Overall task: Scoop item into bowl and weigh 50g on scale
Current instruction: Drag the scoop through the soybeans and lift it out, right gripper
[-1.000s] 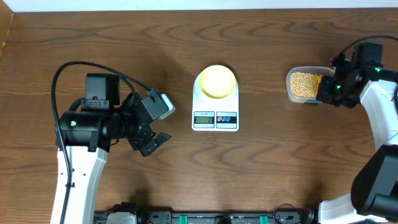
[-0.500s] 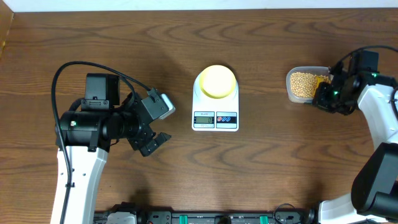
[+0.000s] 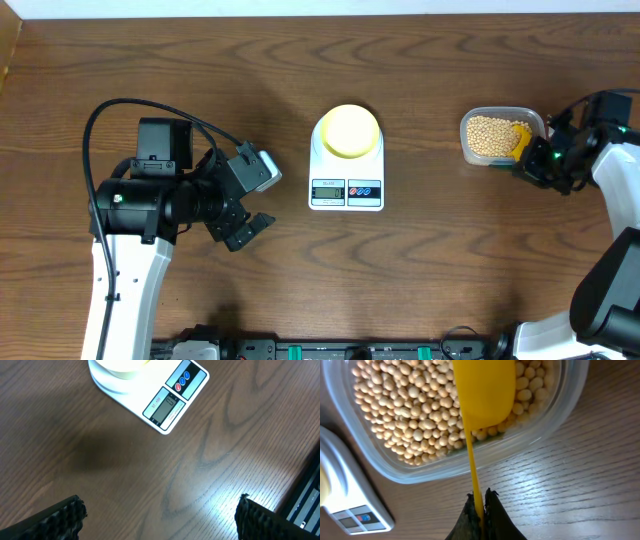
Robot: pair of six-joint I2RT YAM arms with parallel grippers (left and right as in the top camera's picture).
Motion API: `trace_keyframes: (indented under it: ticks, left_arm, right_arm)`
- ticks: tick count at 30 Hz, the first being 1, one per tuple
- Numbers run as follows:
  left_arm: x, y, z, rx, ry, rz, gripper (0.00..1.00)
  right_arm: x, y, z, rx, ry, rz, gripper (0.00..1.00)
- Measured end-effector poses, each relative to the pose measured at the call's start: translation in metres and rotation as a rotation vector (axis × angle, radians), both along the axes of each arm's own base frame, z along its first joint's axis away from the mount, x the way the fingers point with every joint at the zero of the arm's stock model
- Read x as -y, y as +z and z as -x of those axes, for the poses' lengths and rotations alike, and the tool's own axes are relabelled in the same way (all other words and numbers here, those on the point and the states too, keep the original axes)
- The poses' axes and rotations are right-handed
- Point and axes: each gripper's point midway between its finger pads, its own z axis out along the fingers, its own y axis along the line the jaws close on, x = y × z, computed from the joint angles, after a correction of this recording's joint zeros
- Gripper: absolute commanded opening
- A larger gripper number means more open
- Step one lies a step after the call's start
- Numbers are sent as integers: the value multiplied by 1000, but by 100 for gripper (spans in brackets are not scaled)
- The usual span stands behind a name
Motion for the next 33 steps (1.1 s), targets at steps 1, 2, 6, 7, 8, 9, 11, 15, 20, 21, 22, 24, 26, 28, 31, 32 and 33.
trace_keyframes:
  ticks: [1, 2, 6, 7, 8, 9, 11, 15, 20, 21, 22, 24, 26, 28, 31, 32, 33]
  left_arm:
    - [0, 0, 0, 0, 0, 0, 98]
    - [0, 0, 0, 0, 0, 0, 98]
    - [0, 0, 0, 0, 0, 0, 98]
    - [0, 0, 0, 0, 0, 0, 98]
    - [0, 0, 0, 0, 0, 0, 98]
    - [0, 0, 0, 0, 0, 0, 98]
    - [0, 0, 0, 0, 0, 0, 98]
    - [0, 0, 0, 0, 0, 0, 98]
    - [0, 0, 0, 0, 0, 0, 98]
    - [0, 0, 0, 0, 0, 0, 98]
    - [0, 0, 0, 0, 0, 0, 98]
    - [0, 0, 0, 0, 0, 0, 98]
    - [0, 0, 0, 0, 0, 0, 98]
    - [0, 0, 0, 0, 0, 0, 98]
    - [0, 0, 0, 0, 0, 0, 98]
    - [0, 0, 0, 0, 0, 0, 98]
    - [0, 0, 0, 0, 0, 0, 98]
  right_arm:
    - [1, 0, 0, 5, -6, -13, 1]
    - [1, 1, 0, 9, -11, -23, 1]
    - [3, 4, -2, 32, -28, -68, 1]
    - [4, 5, -3, 36, -32, -75, 1]
    - [5, 6, -3, 42, -37, -84, 1]
    - [7, 7, -3, 49, -46, -99, 1]
    - [9, 9, -3, 62, -58, -124, 1]
    - [17, 14, -3, 92, -86, -178, 1]
    - [21, 21, -1, 126, -91, -239, 1]
    - [22, 23, -1, 135, -88, -250, 1]
    - [21, 23, 0, 140, -84, -256, 1]
    - [22, 25, 1, 147, -83, -271, 1]
    - [23, 27, 1, 157, -83, -280, 1]
    - [24, 29, 1, 171, -80, -294, 1]
    - [25, 32, 1, 186, -88, -318, 1]
    - [26, 33, 1, 189, -91, -324, 1]
    - [26, 34, 1, 194, -93, -333, 1]
